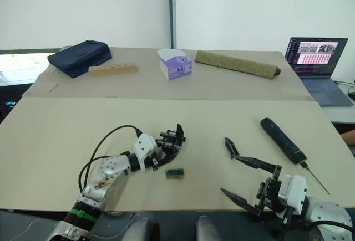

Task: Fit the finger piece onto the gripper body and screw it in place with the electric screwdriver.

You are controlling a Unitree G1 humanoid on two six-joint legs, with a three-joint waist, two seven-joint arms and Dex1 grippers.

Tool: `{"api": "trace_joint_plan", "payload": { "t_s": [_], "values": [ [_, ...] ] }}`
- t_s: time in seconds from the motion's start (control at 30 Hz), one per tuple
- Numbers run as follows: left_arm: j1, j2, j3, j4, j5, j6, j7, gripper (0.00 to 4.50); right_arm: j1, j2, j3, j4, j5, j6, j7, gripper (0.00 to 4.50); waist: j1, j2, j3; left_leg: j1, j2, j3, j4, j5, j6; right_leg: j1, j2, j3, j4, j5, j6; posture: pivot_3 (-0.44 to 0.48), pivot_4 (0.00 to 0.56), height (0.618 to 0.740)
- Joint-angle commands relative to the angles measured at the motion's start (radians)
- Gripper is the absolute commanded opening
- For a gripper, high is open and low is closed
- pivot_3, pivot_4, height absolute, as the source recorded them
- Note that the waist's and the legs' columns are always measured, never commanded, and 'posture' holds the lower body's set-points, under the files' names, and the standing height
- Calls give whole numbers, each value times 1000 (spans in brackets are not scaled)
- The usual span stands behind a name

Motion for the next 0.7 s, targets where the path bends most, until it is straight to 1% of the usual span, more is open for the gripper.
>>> {"api": "trace_joint_plan", "payload": {
  "t_s": [0.03, 0.13, 0.23, 0.27, 0.33, 0.37, 0.4, 0.5, 0.63, 0.7],
  "values": [
    [-2, -6, 14, 4, 4, -39, -1, 2347, -9, 4, -24, -17, 0, -17, -11, 4500, 0, 0, 0, 0, 0, 0, 0, 0, 0, 0, 0, 0, 0, 0, 0, 0, 150, 740],
    [4, -4, 24, 16, 1, -39, 0, 2347, -8, 4, -22, -23, -3, -16, -17, 4500, 0, 2, -1, 1, 0, 0, 0, 0, 0, 1, 0, 0, 0, 0, 0, 0, 150, 740],
    [15, 6, 34, 27, -18, -21, -25, 2347, -7, 2, -23, -33, -7, -10, -26, 4500, -2, 5, -3, 1, 0, 0, 0, 0, 0, 1, 0, 0, 0, 0, 0, 0, 150, 740],
    [17, 8, 38, 29, -23, -15, -32, 3147, -8, 1, -22, -35, -7, -9, -29, 4500, -3, 6, -3, 1, 0, 0, 0, 0, 0, 1, 0, 0, 0, 0, 0, 0, 150, 740],
    [20, 14, 46, 27, -38, 4, -48, 3741, -9, -2, -22, -38, -7, -6, -34, 4500, -4, 7, -4, 1, 0, 0, 0, 0, 0, 1, 0, 0, 1, 0, 0, 0, 150, 740],
    [21, 22, 50, 25, -48, 9, -64, 4191, -12, -4, -22, -37, -7, -5, -37, 4500, -4, 7, -4, 1, 0, 0, 0, 0, 0, 1, 1, 0, 1, 0, 0, 0, 150, 740],
    [22, 29, 54, 23, -55, 15, -78, 4413, -13, -5, -23, -37, -6, -5, -38, 4500, -4, 7, -4, 1, 0, 0, 0, 0, 0, 1, 1, 0, 1, 0, 0, 0, 150, 740],
    [17, 58, 76, 31, -75, 43, -106, 4413, -15, -6, -23, -38, -7, -5, -44, 4500, -4, 8, -5, 1, 0, 0, 0, 0, 0, 1, 1, 0, 1, 0, 0, 0, 150, 740],
    [-16, 122, 80, 93, -82, 24, -211, 4413, -12, -3, -21, -41, -12, -8, -52, 4500, -4, 10, -6, 2, 0, 0, 0, 0, 0, 1, 1, 0, 1, 0, 0, 0, 150, 740],
    [-56, 142, 79, 146, -86, 5, -269, 4413, -7, 0, -20, -42, -14, -11, -52, 4500, -3, 11, -7, 2, 0, 0, 0, 0, 0, 1, 1, 0, 1, -1, 0, 0, 150, 740]
  ]
}}
